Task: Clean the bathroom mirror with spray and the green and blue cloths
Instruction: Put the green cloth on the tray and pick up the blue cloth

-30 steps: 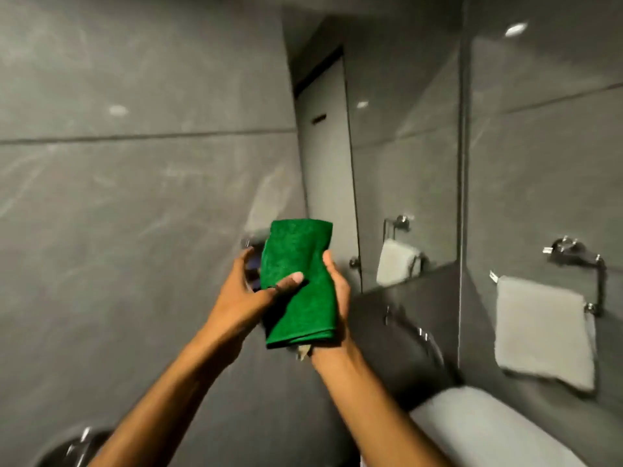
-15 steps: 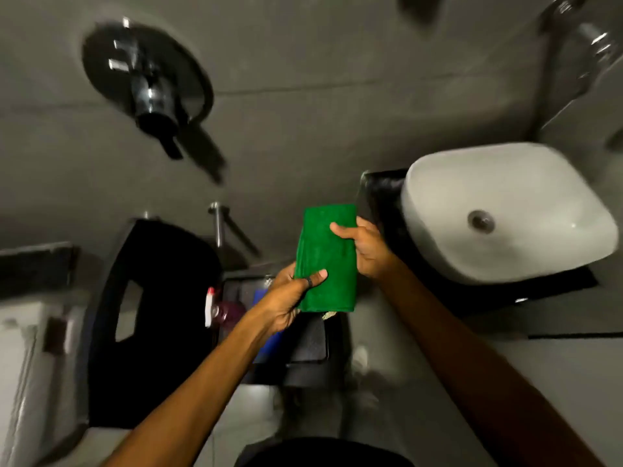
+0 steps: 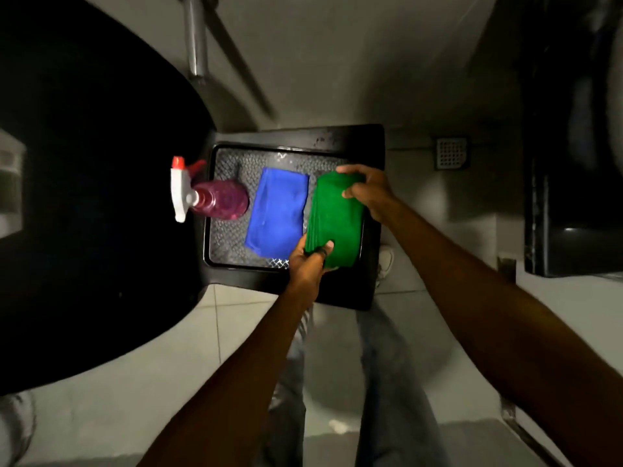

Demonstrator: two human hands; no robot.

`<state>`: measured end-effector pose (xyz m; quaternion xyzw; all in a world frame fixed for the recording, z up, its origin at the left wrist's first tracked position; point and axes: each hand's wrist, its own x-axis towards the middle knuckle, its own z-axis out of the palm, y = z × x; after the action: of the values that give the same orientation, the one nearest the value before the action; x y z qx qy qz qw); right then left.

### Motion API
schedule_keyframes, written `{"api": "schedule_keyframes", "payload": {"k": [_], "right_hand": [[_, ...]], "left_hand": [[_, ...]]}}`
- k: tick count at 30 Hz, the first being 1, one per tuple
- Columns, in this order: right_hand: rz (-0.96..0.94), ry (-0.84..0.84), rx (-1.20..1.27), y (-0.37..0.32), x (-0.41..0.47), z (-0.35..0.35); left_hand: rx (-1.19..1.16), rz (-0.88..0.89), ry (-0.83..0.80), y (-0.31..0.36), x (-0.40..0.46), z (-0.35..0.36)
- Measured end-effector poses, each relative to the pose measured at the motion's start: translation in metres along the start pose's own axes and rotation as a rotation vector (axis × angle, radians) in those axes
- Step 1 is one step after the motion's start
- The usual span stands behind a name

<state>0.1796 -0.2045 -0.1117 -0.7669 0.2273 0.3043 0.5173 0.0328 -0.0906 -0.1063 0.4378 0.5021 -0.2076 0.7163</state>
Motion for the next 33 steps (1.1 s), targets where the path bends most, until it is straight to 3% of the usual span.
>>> {"api": "schedule_keyframes", "payload": {"k": [2,5,7,9,13,16,22,27,29,31,33], "right_hand": [[-0.070,0.002,-0.083,0.004,0.005,0.005],[-0.254,0.056,-0.251,-0.001,-0.002,0.005],[-0.354,0.123,-0.317,-0.007,-0.013,0.003],[-0.367,0.134,-0.321,-0.015,-0.026,0.004],[-0.247,0.026,-0.204,-0.015,-0.052,0.007],[-0.180,-0.048,-0.027,-0.013,-0.075,0.006],[0.140,-0.083,0.357,-0.014,-0.119,-0.005],[0.457,-0.121,0.877,-0.043,-0.164,-0.013],[0.437,-0.118,1.144,-0.080,-0.184,-0.026],[0.289,-0.103,1.330,-0.125,-0.201,-0.046],[0.084,-0.152,1.442,-0.175,-0.214,-0.074]], "left_hand": [[0.155,0.083,0.135,0.000,0.002,-0.004],[0.596,0.380,0.488,0.001,-0.009,-0.020],[0.721,0.515,0.584,0.015,-0.011,-0.030],[0.860,0.475,0.612,0.037,-0.002,-0.043],[1.123,0.157,0.483,0.072,0.020,-0.063],[1.124,0.153,0.369,0.090,0.016,-0.064],[0.509,0.116,0.208,0.121,-0.026,-0.033],[0.171,0.088,-0.002,0.174,-0.107,0.024],[0.148,0.071,-0.168,0.201,-0.154,0.054],[0.234,0.133,-0.303,0.227,-0.197,0.083],[0.467,0.288,-0.373,0.252,-0.237,0.111]]}}
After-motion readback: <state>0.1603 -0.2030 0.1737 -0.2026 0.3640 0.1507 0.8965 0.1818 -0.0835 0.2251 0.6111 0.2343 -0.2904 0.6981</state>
